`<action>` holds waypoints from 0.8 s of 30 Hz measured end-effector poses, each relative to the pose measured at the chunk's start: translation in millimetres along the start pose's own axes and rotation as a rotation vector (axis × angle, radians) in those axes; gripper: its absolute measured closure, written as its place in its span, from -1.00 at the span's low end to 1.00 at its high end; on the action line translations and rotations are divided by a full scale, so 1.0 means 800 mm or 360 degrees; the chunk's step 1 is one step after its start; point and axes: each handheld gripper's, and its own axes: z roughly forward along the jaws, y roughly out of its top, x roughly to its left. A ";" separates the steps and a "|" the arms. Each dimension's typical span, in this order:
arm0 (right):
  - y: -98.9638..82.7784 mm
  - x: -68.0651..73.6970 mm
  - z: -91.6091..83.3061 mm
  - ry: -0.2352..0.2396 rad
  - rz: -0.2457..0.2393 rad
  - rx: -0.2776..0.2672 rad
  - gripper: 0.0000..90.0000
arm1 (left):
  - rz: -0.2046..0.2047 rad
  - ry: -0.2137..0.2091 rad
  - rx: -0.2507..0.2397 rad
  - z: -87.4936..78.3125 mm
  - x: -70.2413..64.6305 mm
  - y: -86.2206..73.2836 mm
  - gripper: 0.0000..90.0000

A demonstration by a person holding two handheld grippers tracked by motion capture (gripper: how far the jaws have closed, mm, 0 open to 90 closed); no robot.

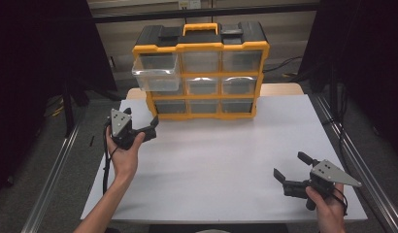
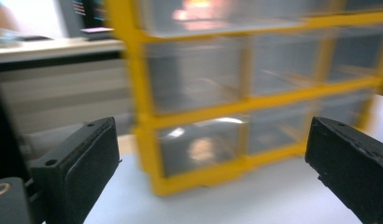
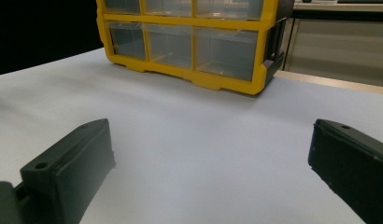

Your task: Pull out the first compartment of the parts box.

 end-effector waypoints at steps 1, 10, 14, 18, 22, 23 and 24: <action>0.000 0.000 0.000 0.0001 0.0004 0.0004 -1.00 | 0.0027 -0.0012 -0.0004 -0.002 -0.006 0.000 -0.93; -0.001 0.000 -0.001 0.0018 -0.0001 0.0020 -1.00 | 0.0076 -0.0032 0.0004 -0.018 -0.022 -0.025 -0.93; -0.001 0.000 -0.001 0.0018 -0.0003 0.0019 -1.00 | -0.0011 -0.0022 0.0005 -0.023 -0.014 -0.043 -0.91; -0.001 0.000 0.000 0.0014 -0.0004 0.0021 -1.00 | -0.0068 -0.0078 0.0019 -0.030 -0.011 -0.063 -0.90; -0.001 0.000 -0.002 0.0000 -0.0006 0.0015 -1.00 | -0.0038 -0.0145 0.0003 -0.041 -0.016 -0.068 -0.92; -0.001 0.000 -0.003 -0.0005 -0.0004 0.0015 -1.00 | -0.0036 -0.0138 0.0010 -0.046 -0.019 -0.069 -0.94; -0.001 0.000 -0.003 -0.0011 0.0000 0.0007 -1.00 | -0.0032 -0.0159 0.0002 -0.050 -0.019 -0.070 -0.94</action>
